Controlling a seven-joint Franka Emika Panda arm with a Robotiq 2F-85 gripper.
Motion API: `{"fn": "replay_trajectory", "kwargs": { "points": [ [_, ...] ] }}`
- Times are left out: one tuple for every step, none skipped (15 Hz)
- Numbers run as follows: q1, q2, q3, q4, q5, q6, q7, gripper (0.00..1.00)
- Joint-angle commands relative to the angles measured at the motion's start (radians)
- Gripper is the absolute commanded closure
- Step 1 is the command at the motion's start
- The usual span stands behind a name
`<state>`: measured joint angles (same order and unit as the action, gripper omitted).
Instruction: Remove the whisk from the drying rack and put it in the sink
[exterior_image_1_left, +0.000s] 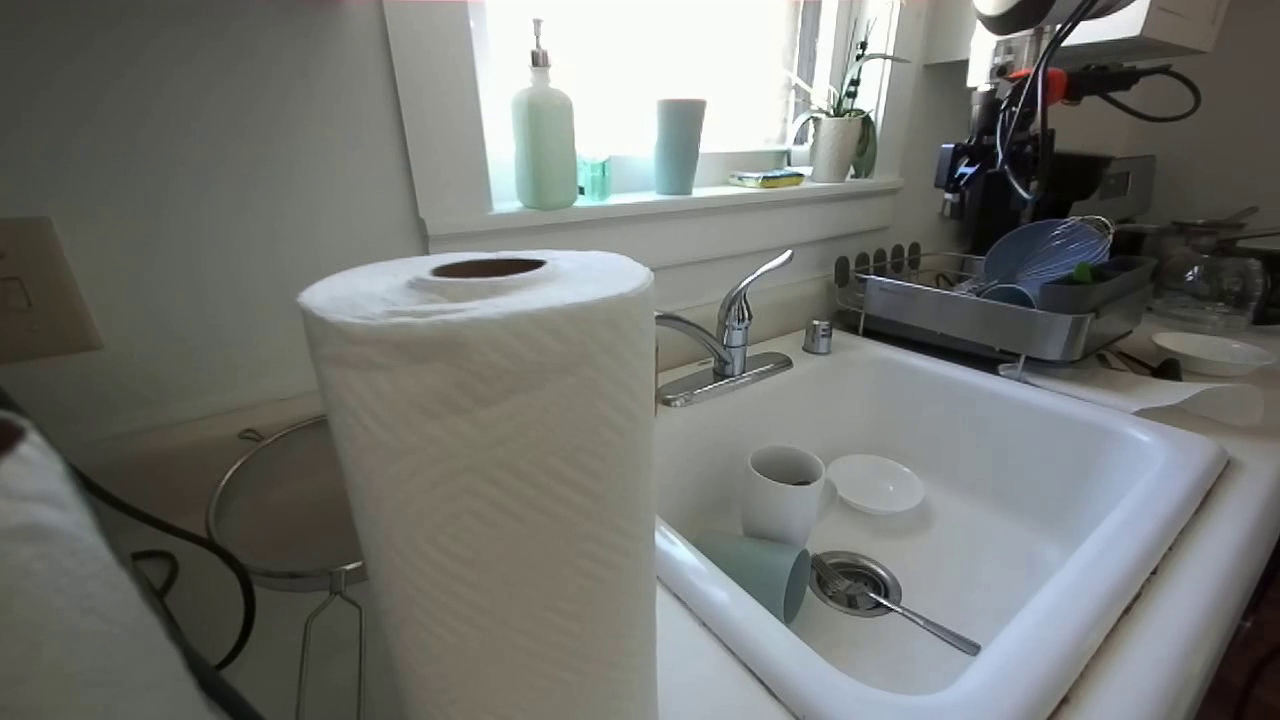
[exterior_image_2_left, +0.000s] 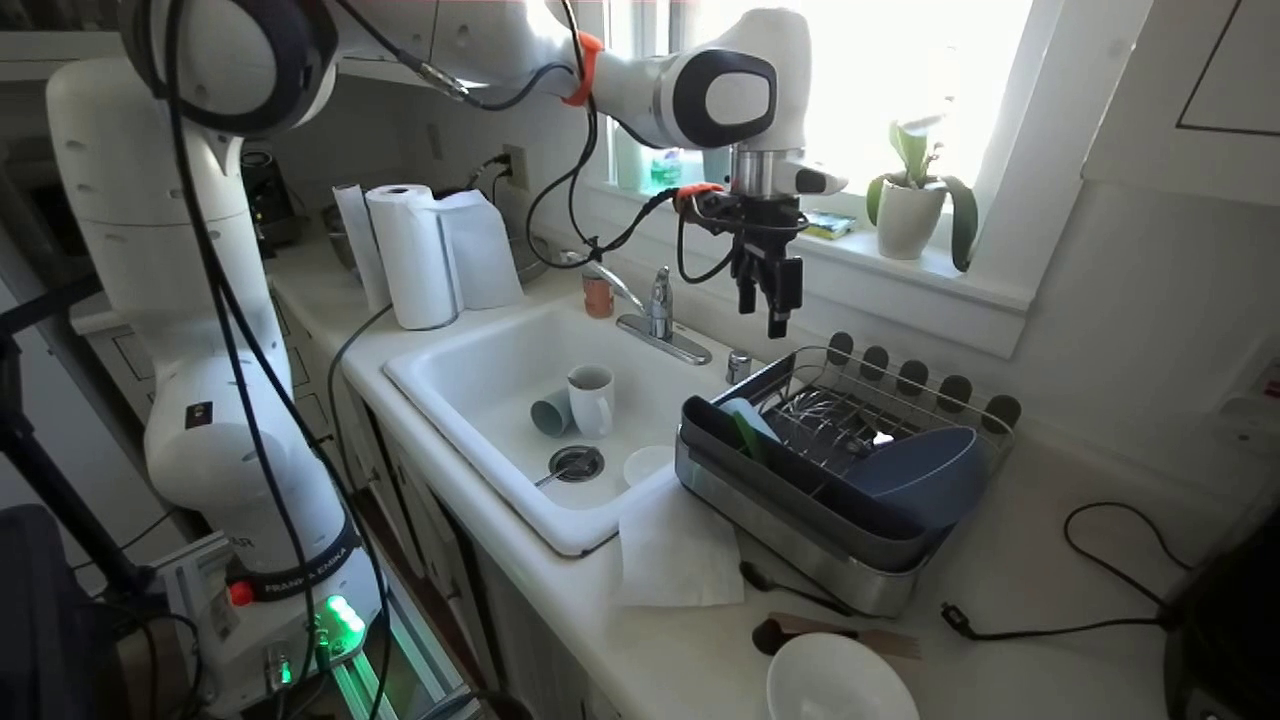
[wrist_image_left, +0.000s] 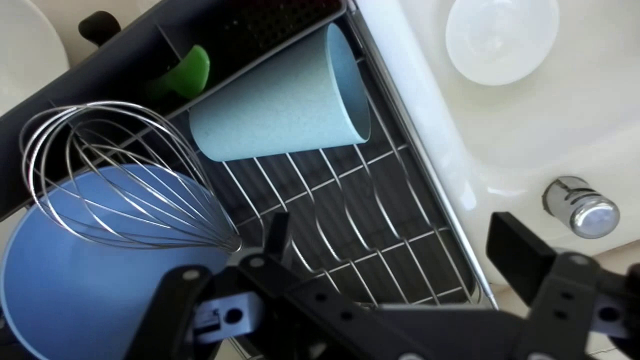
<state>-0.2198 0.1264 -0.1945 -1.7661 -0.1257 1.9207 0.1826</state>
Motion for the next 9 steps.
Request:
{"fn": "replay_trajectory", "kwargs": {
  "points": [
    [0.006,0.005,-0.007,0.009,0.002,-0.004,-0.002,0.0],
    [0.007,0.005,-0.007,0.01,0.002,-0.004,-0.002,0.0],
    [0.007,0.005,-0.006,0.012,0.002,-0.004,-0.002,0.0],
    [0.007,0.005,-0.006,0.012,0.002,-0.004,-0.002,0.0],
    [0.007,0.005,-0.006,0.013,0.002,-0.004,-0.002,0.0],
    [0.002,0.037,-0.01,0.043,0.008,0.006,-0.003,0.0],
    [-0.01,0.082,-0.016,0.096,0.026,-0.022,-0.028,0.0],
    [-0.021,0.113,-0.021,0.126,0.044,-0.028,-0.055,0.0],
    [-0.034,0.154,-0.029,0.166,0.061,-0.032,-0.077,0.0]
  ]
}}
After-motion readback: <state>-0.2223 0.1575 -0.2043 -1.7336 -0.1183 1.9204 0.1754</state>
